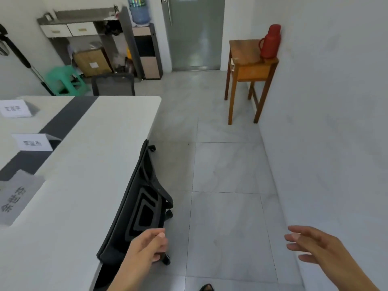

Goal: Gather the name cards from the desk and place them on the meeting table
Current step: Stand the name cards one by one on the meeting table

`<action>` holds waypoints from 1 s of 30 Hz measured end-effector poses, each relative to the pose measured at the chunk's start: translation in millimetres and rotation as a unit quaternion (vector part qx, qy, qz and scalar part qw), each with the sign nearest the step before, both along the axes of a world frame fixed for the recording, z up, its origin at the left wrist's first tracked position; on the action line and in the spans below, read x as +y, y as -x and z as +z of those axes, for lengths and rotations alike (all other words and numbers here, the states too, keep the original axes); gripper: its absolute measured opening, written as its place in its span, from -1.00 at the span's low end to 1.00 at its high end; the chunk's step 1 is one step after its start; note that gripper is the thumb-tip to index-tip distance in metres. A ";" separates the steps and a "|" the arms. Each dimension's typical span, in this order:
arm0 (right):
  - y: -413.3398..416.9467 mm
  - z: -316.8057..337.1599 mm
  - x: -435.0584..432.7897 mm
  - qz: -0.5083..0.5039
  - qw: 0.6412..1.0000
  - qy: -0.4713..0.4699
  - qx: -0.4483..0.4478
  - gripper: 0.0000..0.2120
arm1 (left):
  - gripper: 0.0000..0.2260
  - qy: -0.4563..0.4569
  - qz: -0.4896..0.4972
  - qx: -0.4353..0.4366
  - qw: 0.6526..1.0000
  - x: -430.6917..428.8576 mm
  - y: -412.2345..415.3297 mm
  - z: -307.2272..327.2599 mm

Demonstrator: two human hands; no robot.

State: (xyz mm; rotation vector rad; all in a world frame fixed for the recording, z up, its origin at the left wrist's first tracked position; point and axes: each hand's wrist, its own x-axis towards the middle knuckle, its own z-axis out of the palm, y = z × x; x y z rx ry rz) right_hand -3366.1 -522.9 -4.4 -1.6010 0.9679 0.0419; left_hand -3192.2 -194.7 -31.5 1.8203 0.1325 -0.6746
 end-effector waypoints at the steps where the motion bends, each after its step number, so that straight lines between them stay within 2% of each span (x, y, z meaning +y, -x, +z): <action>1: -13.7 3.9 -11.5 -0.010 1.000 -0.007 -0.003 -0.85 | -0.85 0.002 -0.018 -0.006 1.000 -19.6 -23.8 7.1; 3: -41.2 10.2 -32.7 -0.022 0.999 -0.027 -0.012 -0.85 | -0.84 0.011 -0.047 -0.023 0.999 -56.0 -67.2 18.2; 4: -57.2 14.2 -43.8 -0.021 0.999 -0.036 -0.010 -0.68 | -0.84 0.015 -0.057 -0.030 0.998 -73.6 -87.3 21.1; 6: -85.4 11.2 -70.8 -0.022 0.999 -0.040 -0.009 -0.17 | -0.84 0.012 -0.064 -0.030 0.997 -106.1 -124.4 17.9; 7: -100.8 6.4 -87.0 -0.029 0.999 -0.042 -0.014 -0.05 | -0.85 0.006 -0.065 -0.025 0.998 -122.0 -142.5 13.0; 8: -118.0 3.6 -102.2 -0.032 0.998 -0.044 -0.013 -0.04 | -0.85 0.000 -0.066 -0.021 0.998 -136.9 -158.1 9.0; 9: -136.9 2.1 -118.0 -0.027 0.999 -0.047 -0.007 -0.14 | -0.85 -0.006 -0.066 -0.015 0.998 -152.1 -173.3 5.0; 11: -176.0 2.5 -151.1 -0.029 0.998 -0.054 -0.002 -0.49 | -0.83 -0.012 -0.057 -0.005 0.998 -183.1 -203.8 -0.3; 12: -198.3 1.8 -174.0 -0.023 0.998 -0.061 -0.001 -0.48 | -0.80 -0.017 -0.051 -0.004 0.999 -199.4 -220.9 -1.4; 14: -240.2 2.4 -212.6 -0.022 0.999 -0.042 -0.009 -0.20 | -0.78 -0.028 -0.040 -0.005 0.999 -229.4 -250.7 6.4; 15: -269.5 7.0 -232.0 -0.009 0.999 -0.039 -0.011 -0.20 | -0.83 -0.025 -0.034 -0.011 0.999 -246.2 -271.9 11.6; 18: -353.4 13.5 -283.7 0.033 0.999 -0.012 -0.022 -0.75 | -0.86 -0.029 -0.005 -0.028 0.999 -283.5 -329.1 20.1; 19: -379.0 12.8 -299.2 0.049 0.998 0.000 -0.027 -0.81 | -0.86 -0.029 0.006 -0.030 0.999 -291.7 -343.8 21.7; 25: -538.6 3.2 -362.2 0.129 0.991 0.016 -0.036 -0.86 | -0.85 -0.029 0.067 -0.013 0.997 -329.4 -445.1 10.2; 30: -666.3 -19.8 -390.2 0.148 0.989 0.010 -0.008 -0.85 | -0.58 -0.034 0.074 -0.007 0.997 -358.2 -574.1 6.3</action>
